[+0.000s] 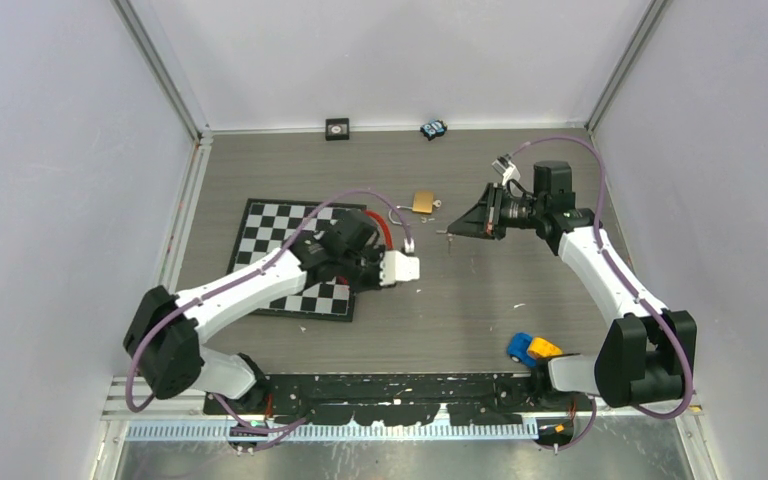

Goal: Unlock with the key

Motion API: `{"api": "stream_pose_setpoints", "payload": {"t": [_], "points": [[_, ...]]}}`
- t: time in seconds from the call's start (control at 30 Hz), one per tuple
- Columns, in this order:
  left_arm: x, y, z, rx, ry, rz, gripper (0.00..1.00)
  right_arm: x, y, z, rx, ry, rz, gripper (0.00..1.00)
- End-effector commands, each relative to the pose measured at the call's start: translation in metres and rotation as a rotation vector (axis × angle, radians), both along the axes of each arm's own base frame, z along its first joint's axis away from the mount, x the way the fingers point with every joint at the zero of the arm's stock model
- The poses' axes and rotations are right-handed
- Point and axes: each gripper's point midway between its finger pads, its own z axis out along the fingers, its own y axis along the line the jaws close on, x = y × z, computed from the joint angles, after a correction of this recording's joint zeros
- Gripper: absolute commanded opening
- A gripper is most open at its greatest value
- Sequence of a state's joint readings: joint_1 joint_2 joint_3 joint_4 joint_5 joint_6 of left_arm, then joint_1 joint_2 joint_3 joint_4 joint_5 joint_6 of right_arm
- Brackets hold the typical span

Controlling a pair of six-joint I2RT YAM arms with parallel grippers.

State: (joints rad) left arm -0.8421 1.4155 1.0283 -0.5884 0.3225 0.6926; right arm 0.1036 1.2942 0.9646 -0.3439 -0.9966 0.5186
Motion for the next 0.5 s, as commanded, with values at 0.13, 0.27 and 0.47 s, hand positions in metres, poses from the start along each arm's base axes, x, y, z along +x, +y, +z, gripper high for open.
{"api": "stream_pose_setpoints", "payload": {"t": [0.13,0.27,0.47], "points": [[0.061,-0.006,0.092,-0.331,-0.268,0.130,0.00,-0.010,0.029,0.023,0.064,0.036,0.051,0.01],[0.064,-0.003,0.091,-0.345,-0.284,0.157,0.00,-0.011,0.043,0.030,0.029,0.022,0.084,0.01],[0.065,0.000,0.083,-0.350,-0.276,0.193,0.00,-0.002,0.056,0.038,-0.019,0.007,0.084,0.01]]}}
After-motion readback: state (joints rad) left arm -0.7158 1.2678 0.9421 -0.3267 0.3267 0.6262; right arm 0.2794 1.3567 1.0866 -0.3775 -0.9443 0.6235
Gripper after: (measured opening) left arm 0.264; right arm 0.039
